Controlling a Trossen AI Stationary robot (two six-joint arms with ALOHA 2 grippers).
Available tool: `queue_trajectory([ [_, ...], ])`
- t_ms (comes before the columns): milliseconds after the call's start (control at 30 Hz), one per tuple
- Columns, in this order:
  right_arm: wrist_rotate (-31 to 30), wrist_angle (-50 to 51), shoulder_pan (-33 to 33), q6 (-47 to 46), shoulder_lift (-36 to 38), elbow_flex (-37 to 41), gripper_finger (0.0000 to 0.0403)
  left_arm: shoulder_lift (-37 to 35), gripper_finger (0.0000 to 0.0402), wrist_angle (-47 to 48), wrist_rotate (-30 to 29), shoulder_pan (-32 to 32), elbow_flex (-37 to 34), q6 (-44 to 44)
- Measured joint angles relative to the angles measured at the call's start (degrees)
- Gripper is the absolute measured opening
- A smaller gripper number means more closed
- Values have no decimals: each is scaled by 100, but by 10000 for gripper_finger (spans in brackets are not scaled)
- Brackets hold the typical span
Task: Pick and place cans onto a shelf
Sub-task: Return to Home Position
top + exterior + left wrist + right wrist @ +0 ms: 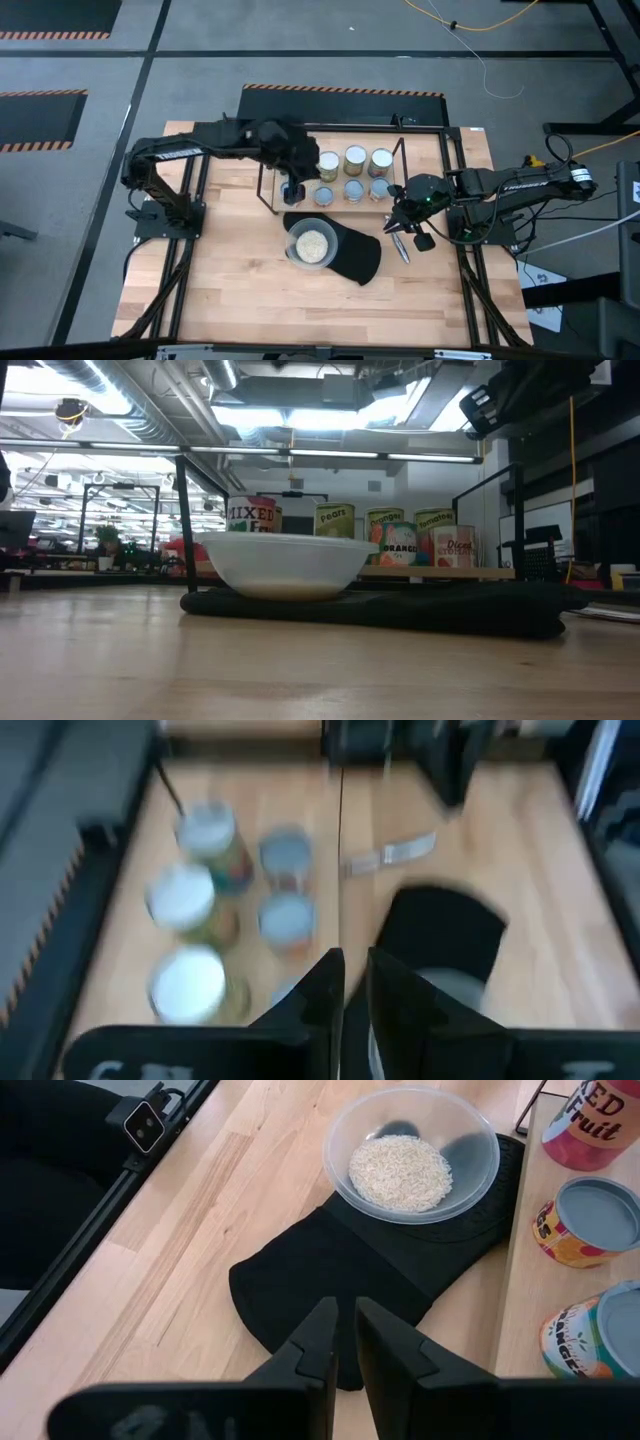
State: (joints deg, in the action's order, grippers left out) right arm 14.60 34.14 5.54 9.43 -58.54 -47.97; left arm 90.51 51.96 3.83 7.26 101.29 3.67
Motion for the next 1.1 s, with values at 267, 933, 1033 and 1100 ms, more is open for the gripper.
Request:
queue_trajectory([
  [267,1,43,0,0,2,0,45,-979,40,229,-738,-455,261,-1],
  [933,0,-6,-2,0,-2,-2,45,-4614,39,-1641,-1814,-2088,-4117,-469],
  [1033,1,-8,-2,0,-2,-2,45,-5071,40,-2025,-1816,-2098,-4812,-469],
  [1100,1,-11,-2,0,-1,-2,45,-5345,40,-2302,-1815,-2098,-5216,-469],
])
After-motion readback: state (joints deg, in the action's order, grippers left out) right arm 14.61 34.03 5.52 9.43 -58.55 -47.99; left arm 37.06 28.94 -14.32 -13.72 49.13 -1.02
